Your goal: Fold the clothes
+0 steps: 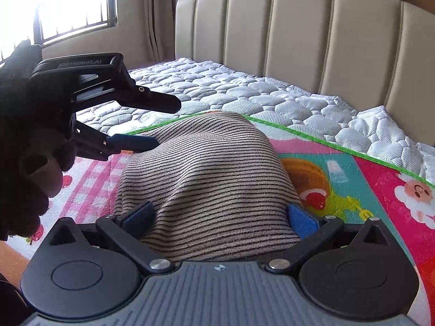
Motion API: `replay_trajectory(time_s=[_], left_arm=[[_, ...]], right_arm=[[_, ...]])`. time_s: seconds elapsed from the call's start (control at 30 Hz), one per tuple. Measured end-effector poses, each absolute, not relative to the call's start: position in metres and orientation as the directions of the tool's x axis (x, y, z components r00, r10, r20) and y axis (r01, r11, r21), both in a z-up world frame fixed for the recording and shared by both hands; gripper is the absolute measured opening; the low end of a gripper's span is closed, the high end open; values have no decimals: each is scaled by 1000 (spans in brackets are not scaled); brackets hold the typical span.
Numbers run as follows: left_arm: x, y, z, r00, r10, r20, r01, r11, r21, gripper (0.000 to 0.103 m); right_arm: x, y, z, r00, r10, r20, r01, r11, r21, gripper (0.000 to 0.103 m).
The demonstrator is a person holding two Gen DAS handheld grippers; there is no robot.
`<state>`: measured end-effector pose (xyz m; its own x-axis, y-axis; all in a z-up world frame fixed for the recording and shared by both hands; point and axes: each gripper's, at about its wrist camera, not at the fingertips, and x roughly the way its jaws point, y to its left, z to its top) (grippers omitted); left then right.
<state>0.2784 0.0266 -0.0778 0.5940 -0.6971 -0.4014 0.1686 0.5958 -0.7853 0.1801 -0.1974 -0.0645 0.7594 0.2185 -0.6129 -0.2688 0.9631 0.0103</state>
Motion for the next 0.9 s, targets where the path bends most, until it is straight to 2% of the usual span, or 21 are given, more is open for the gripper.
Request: replay_trajectory(time_s=[0.2,0.33,0.5,0.67,0.8,0.9], left_arm=[[278,27,-78,592,-698,-402,166,595,-787,76],[278,27,-78,592,-699,-402,169,596,-785,76],[278,27,-78,591,-698,-405,176,602,-779,76],[278,27,-78,588,-701,-403,182,600,-779,76],[279,28,-79,586,-703,-403,179,597,-782,76],[280,28,-81,584,-701,-409,173,600,-781,76]], right_arm=[[178,-195,-63,764,209,-610,-265,964,-2,103],[187,-197,-51,729,226,-646,-293,956,4,103],[211,-218,-21,698,288,-655,-315,946,80,103],[271,-220,-10,741,147,-655,-220,975,-29,103],[328,-200,-46,612,80,-787,-281,952,-122,103],[338,-208,-60,589,108,-801,-238,970,-44,103]])
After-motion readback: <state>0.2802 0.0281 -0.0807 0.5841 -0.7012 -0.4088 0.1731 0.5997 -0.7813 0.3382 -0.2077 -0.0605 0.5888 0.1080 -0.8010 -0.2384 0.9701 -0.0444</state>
